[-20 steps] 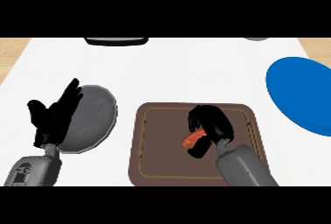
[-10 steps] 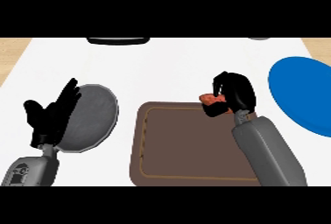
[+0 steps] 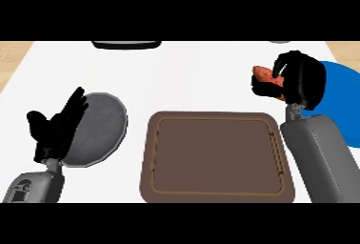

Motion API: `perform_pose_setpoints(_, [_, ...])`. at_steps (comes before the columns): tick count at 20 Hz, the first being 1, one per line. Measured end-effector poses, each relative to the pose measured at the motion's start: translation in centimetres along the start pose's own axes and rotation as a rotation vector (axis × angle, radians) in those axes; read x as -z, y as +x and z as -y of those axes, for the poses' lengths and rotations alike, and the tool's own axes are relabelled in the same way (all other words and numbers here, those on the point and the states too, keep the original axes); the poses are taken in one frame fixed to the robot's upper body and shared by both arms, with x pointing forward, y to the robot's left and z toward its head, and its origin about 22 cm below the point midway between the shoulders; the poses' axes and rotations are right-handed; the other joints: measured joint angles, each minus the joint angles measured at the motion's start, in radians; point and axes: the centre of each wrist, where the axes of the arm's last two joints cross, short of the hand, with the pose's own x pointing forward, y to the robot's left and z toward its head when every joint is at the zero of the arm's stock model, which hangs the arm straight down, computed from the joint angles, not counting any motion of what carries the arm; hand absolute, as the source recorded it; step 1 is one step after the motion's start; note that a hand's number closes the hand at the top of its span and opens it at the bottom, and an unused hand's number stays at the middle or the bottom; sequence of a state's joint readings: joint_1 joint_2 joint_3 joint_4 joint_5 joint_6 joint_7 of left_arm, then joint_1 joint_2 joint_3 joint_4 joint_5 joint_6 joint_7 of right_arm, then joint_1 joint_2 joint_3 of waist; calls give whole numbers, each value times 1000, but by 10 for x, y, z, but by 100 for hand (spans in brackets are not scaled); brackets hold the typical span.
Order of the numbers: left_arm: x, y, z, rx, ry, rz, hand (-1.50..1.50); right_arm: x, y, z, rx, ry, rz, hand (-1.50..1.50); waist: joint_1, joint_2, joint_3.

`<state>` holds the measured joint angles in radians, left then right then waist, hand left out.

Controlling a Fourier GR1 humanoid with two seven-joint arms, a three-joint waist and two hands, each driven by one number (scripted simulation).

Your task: Pick the sweet potato from the tray and place it in the plate

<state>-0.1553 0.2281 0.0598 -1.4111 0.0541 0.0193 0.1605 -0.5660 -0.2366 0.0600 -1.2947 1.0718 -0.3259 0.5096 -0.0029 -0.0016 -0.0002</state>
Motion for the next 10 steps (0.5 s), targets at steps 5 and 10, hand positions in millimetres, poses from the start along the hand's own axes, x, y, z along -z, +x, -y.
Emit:
perform_pose_setpoints(5, [-1, 1, -4, 6, 2, 4, 0, 16, -36, 19, 56, -63, -114, 150, 2, 1, 0])
perform_pose_setpoints(10, [-3, 5, -1, 6, -1, 0, 0, 32, -84, 29, 70, -101, -207, 150, 6, 2, 1])
